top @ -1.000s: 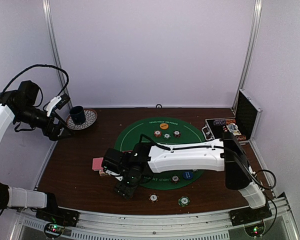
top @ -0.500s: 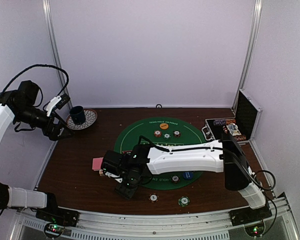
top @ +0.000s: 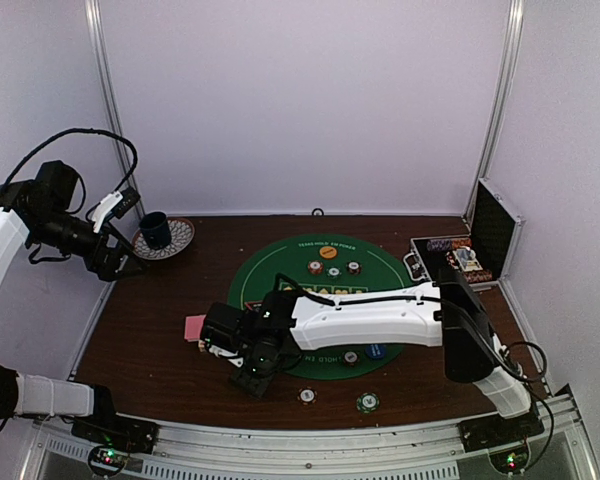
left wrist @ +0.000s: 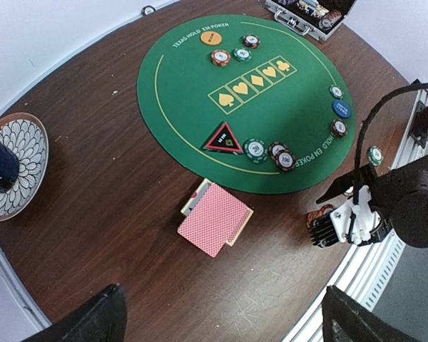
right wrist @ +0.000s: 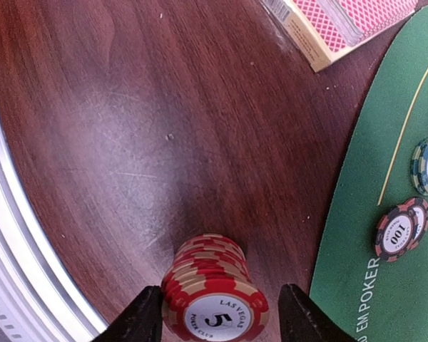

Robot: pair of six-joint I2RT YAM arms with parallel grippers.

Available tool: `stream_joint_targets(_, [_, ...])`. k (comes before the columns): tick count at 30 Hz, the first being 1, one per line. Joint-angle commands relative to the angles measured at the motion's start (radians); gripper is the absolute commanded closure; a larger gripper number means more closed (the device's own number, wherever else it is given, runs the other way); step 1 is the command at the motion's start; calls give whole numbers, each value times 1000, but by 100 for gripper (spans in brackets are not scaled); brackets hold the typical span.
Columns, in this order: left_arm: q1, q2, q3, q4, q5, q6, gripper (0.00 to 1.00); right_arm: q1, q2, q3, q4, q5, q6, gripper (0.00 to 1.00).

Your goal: Distribute texas hold em gaming equipment

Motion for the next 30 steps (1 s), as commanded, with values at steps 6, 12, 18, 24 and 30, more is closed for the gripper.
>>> stream_joint_targets(6, [-6,-10,28,27,7,-1,2,6,6,28,-15,8,-6,54])
stream_joint_targets(12, [-5,-9,27,26,10,-3,2,5,-13,31,-23,15,-11,62])
stream_joint_targets(18, [-5,-9,27,27,12,-2,2,4,-29,75,-57,25,-21,70])
stream_joint_targets(24, [-5,-12,28,26,12,-2,2,-11,-56,136,-97,43,-32,72])
stream_joint_targets(30, [-6,-12,27,26,14,-5,2,-80,-89,137,-106,55,-12,73])
